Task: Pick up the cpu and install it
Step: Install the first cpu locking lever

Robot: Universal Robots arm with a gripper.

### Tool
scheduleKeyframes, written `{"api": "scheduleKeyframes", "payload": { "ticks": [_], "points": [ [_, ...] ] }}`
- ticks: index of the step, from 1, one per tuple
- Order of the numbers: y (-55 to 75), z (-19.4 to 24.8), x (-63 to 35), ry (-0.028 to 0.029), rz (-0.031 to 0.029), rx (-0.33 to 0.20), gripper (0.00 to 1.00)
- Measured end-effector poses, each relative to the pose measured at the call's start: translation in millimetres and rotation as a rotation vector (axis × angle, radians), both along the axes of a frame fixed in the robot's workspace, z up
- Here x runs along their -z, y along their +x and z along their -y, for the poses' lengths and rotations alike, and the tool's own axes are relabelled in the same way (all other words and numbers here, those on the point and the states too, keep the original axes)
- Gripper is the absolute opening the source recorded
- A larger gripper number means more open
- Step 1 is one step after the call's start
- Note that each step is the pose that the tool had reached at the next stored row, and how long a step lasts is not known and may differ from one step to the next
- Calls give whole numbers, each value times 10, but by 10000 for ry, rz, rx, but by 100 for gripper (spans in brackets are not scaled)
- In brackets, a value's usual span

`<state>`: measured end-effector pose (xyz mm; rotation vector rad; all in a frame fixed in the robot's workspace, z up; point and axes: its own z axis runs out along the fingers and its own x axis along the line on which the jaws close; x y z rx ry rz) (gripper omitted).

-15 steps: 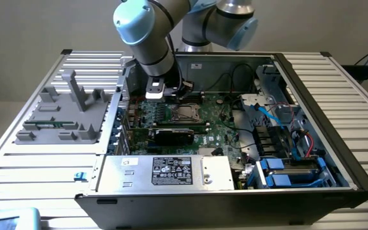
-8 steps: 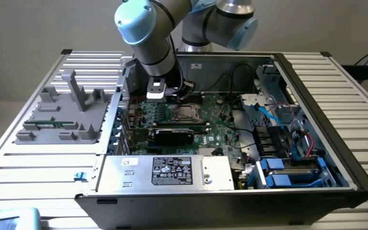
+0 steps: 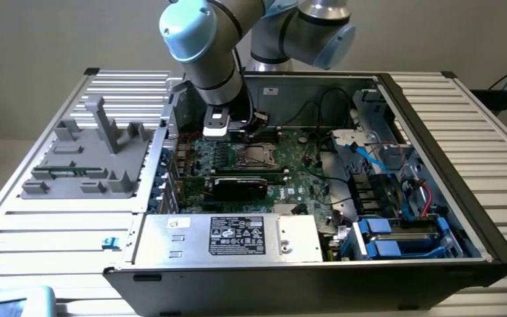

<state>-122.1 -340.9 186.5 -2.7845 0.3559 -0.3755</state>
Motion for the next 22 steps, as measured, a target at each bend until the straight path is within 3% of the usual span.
{"api": "scheduleKeyframes", "payload": {
  "ticks": [22],
  "points": [
    [115, -8, 0, -5, 7, 3, 11]
  ]
}}
